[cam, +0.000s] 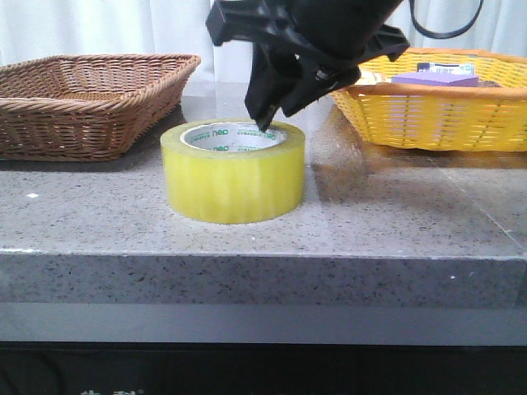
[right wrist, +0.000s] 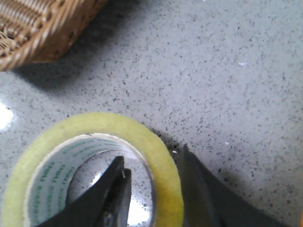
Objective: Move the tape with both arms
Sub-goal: 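Grasp the tape roll with the right gripper and carry it toward the table center, then set the tape roll on the table and open the right gripper, then withdraw the right gripper upward away from the tape roll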
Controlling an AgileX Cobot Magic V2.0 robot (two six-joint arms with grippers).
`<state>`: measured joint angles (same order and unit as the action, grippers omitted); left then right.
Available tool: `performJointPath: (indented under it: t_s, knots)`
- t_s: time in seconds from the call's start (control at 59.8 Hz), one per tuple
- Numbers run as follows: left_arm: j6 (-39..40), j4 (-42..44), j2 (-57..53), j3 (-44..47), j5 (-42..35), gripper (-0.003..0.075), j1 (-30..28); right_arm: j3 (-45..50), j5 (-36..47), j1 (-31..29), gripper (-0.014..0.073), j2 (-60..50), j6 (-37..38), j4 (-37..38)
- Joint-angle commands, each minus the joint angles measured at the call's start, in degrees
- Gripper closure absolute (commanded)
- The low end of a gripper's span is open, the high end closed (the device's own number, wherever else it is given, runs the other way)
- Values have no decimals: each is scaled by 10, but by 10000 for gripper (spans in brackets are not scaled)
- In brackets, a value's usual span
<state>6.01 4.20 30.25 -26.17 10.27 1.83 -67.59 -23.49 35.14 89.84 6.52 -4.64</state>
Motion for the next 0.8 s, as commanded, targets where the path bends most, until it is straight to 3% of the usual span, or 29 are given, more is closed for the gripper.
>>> performJointPath:
  t_s: [0.0, 0.084, 0.201, 0.301, 0.552, 0.786]
  knots:
    - [0, 0, 5, -21, -47, 80, -2, -20, 37, -1, 305, -49, -2, -1]
    - [0, 0, 5, -21, -47, 80, -2, -20, 36, -5, 372, -73, -2, -1]
    - [0, 0, 5, -21, -46, 80, -2, -20, 33, -20, 554, -103, -2, -1]
    - [0, 0, 5, -21, -46, 80, -2, -20, 29, -39, 654, -124, -2, -1]
    - [0, 0, 5, -21, -46, 80, -2, -4, -11, -118, 662, -178, -2, 0]
    - [0, 0, 5, -21, -46, 80, -2, 128, 24, -217, 662, -290, -2, 10]
